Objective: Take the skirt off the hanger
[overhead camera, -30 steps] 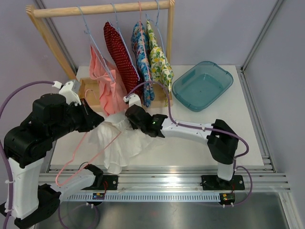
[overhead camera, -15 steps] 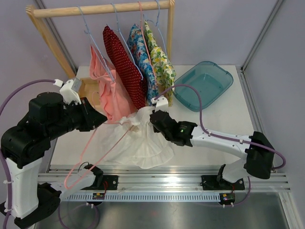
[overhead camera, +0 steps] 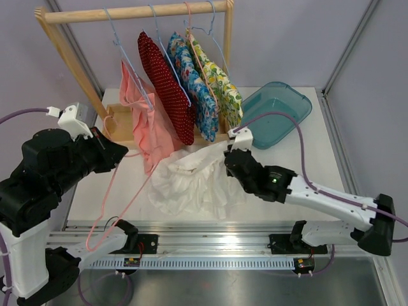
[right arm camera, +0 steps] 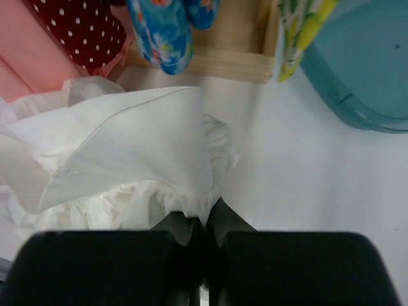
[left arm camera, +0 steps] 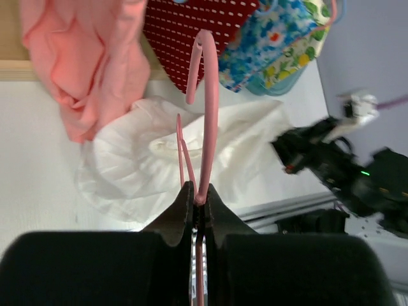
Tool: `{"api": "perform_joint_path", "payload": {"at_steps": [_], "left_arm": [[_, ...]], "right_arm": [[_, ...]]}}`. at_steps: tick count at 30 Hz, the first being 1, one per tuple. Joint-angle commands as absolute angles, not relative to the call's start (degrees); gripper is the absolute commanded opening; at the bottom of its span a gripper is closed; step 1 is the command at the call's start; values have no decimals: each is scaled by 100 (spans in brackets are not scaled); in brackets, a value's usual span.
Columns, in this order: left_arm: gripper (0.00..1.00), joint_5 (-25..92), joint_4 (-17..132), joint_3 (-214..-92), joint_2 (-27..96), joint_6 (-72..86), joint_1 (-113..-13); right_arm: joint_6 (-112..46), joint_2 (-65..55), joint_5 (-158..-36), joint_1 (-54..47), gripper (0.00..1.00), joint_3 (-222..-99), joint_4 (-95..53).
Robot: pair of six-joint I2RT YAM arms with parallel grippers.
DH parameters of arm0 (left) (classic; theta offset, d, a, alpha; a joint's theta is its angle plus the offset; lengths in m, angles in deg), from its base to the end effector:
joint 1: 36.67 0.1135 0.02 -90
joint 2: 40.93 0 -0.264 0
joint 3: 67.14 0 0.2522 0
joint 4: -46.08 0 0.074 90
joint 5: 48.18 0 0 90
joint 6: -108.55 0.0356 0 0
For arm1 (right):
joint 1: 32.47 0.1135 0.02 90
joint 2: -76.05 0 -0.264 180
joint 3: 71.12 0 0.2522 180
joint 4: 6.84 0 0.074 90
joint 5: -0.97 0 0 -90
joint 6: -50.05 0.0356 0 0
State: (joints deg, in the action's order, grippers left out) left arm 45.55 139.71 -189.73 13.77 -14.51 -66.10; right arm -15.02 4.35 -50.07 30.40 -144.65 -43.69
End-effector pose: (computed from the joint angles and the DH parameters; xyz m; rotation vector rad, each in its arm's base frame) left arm 0.0543 -0.0280 0.5150 -0.1081 2.0729 -0.6183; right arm 0.1442 0.2323 0.3139 -0.3030 2.0173 0.2125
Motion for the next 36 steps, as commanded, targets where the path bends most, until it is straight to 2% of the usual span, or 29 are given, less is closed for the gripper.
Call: {"api": "perform_joint_path", "payload": {"at_steps": [1,3,6,9,12,15,18,24,28,33,34,35,36], "left_arm": [[0,5762,14852,-18735,1234,-1467,-6638],[0,6175,14843,-18576,1207,-1493,-6638],[0,7009,14730,-18400,1224,-1415,-6638],[0,7502,14467,-18399,1286,-1257,-6638],[0,7776,13993,-18443,1435,-758,-6638],[0,7891,13684,-18723,1716,-475,-6629],[0,7891,13368,-19039,1980,-194,-6621],[0,7734,12989,-19506,2332,114,-6375],[0,7680,12761,-19647,2376,413,-6164],[0,7584,12331,-19753,2490,729,-5821],[0,7505,12251,-19762,2551,860,-5760],[0,7382,12155,-19762,2578,923,-5550],[0,6964,11971,-19779,2613,1045,-5409]], "right_arm": [[-1568,1528,-3992,3029,0,-14509,-4792],[-1909,1891,-3614,3029,0,-14552,-4889],[-2541,2270,-3209,2994,0,-15243,-4925],[-3375,2017,-3129,2967,0,-15948,-4820],[-4420,1358,-2910,2871,0,-17211,-4558],[-5240,865,-3145,2310,0,-17785,-3987],[-5060,373,-3918,1081,0,-18925,-4168],[-4279,-927,-5315,-1124,0,-20167,-4573],[-3627,-1735,-5923,-1856,0,-20538,-4486],[-3161,-2413,-6415,-1990,0,-20293,-4328],[-3099,-2606,-6599,-1999,5,-20040,-4327],[-3046,-2721,-7105,-2016,52,-19941,-4353],[-2993,-2861,-7293,-2025,72,-19853,-4467]]}}
